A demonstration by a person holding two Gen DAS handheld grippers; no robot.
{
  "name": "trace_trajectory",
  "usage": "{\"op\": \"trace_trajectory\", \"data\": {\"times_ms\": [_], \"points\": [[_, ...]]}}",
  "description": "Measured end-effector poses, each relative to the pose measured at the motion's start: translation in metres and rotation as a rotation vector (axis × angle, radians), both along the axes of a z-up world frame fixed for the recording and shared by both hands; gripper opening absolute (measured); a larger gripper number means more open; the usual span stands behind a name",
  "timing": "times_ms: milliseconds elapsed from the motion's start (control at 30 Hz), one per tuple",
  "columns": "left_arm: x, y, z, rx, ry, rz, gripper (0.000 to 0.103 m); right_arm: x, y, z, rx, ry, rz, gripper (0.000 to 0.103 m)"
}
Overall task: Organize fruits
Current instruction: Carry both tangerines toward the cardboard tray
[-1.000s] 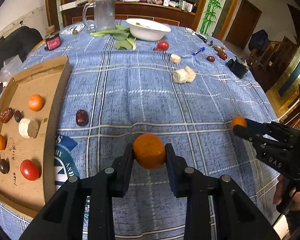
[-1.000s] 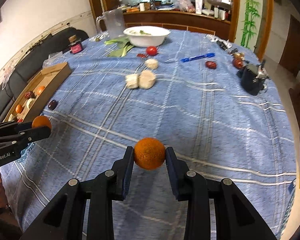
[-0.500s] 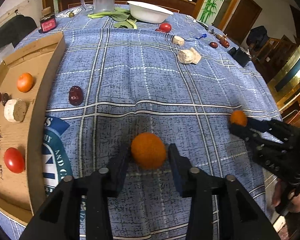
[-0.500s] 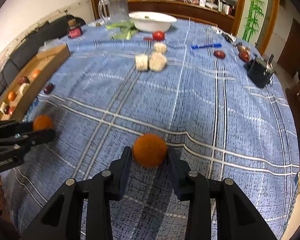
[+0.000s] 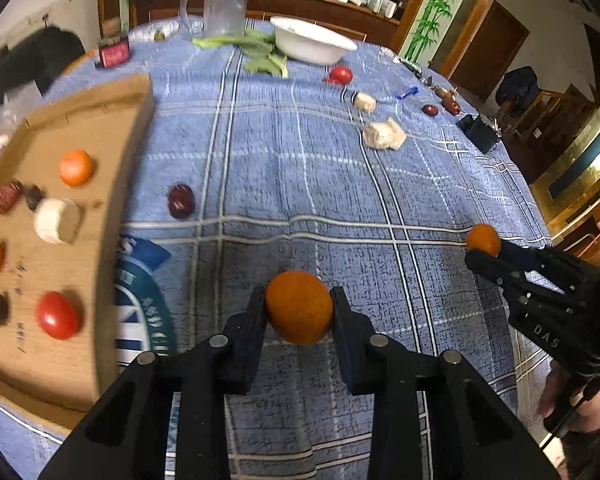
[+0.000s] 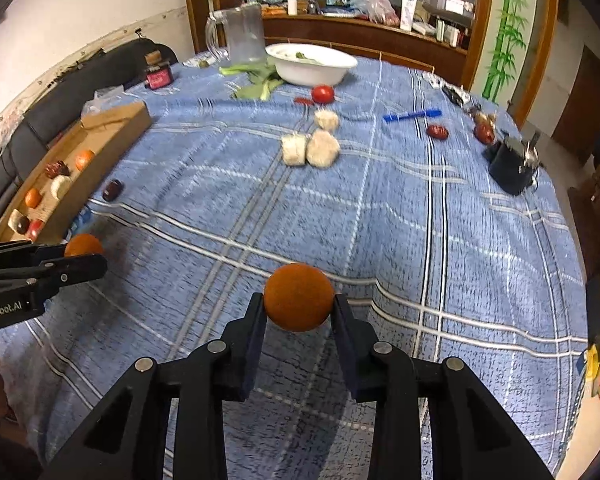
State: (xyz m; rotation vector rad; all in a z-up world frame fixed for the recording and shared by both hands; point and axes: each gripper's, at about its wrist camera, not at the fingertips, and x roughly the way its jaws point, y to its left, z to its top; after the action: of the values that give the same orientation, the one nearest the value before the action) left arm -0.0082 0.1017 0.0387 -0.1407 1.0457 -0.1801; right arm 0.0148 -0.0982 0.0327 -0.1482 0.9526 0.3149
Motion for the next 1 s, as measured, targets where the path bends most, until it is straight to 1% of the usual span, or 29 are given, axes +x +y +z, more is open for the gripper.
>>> {"op": "trace_trajectory", "data": {"times_ms": [67,133,300,467,700,1000], "points": [[-0.004,0.002,0.009,0.011,-0.025,0.003,0.030,-0.002,0.006,0.007,0.000,-0.016,0.010,0.036],[-0.006,0.006,0.019,0.041,-0.050,0.015,0.030,-0.004,0.013,0.015,-0.004,-0.032,0.023,0.036],[-0.011,0.022,0.041,0.063,-0.101,0.049,0.030,-0.003,0.036,0.027,-0.006,-0.052,0.059,0.036],[-0.016,0.047,0.057,0.068,-0.135,0.096,0.030,0.002,0.061,0.037,0.008,-0.063,0.098,0.036],[-0.018,0.088,0.066,0.069,-0.155,0.175,0.030,0.009,0.100,0.048,0.020,-0.076,0.157,0.036],[-0.016,0.146,0.068,0.082,-0.151,0.282,0.030,0.024,0.150,0.056,0.055,-0.072,0.231,0.036]]}}
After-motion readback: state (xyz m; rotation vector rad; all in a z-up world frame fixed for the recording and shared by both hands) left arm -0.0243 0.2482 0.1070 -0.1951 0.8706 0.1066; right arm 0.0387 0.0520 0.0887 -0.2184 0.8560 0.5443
